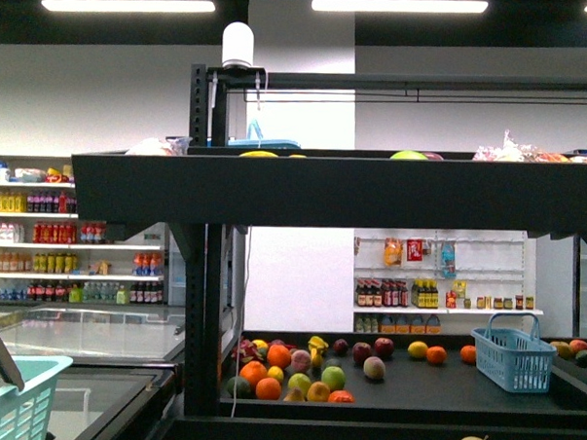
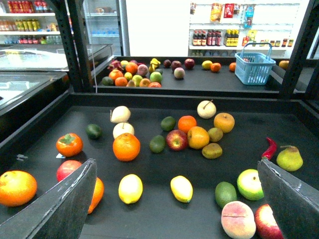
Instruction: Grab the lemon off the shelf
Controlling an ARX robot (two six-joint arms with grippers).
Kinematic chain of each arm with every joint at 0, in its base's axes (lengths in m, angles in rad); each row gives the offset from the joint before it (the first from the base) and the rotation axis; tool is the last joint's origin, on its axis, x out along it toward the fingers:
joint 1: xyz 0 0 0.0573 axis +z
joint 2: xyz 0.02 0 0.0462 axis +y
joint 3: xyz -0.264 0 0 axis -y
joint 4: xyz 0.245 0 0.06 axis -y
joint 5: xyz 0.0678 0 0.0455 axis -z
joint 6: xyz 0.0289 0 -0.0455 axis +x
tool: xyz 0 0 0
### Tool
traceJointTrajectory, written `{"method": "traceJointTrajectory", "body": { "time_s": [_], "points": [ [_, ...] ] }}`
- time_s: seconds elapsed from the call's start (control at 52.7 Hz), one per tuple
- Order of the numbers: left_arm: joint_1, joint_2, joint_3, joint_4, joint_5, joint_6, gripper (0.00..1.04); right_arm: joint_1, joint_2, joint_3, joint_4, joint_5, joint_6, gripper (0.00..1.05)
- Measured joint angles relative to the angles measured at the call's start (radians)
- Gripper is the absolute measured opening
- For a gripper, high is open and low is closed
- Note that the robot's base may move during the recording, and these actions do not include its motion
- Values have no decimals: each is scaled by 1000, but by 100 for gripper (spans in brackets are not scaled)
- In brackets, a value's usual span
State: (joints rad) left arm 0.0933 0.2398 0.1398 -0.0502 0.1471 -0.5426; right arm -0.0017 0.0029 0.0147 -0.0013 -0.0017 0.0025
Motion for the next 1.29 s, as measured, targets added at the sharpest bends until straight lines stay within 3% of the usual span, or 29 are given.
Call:
{"method": "traceJointTrajectory", "body": {
  "time_s": [0.133,0.209,0.589,0.835,1.291],
  "points": [
    [196,267,159,193,189,-314,97,0,0,0,0,0,0,97],
    [252,435,255,285,221,-469,97,0,0,0,0,0,0,97],
    [252,1120,706,504,178,-964,97,0,0,0,0,0,0,97],
    [232,1373,901,523,143,-1043,97,0,0,0,0,0,0,97],
    [225,1623,1184,503,125,-970,97,0,0,0,0,0,0,97]
  ]
}}
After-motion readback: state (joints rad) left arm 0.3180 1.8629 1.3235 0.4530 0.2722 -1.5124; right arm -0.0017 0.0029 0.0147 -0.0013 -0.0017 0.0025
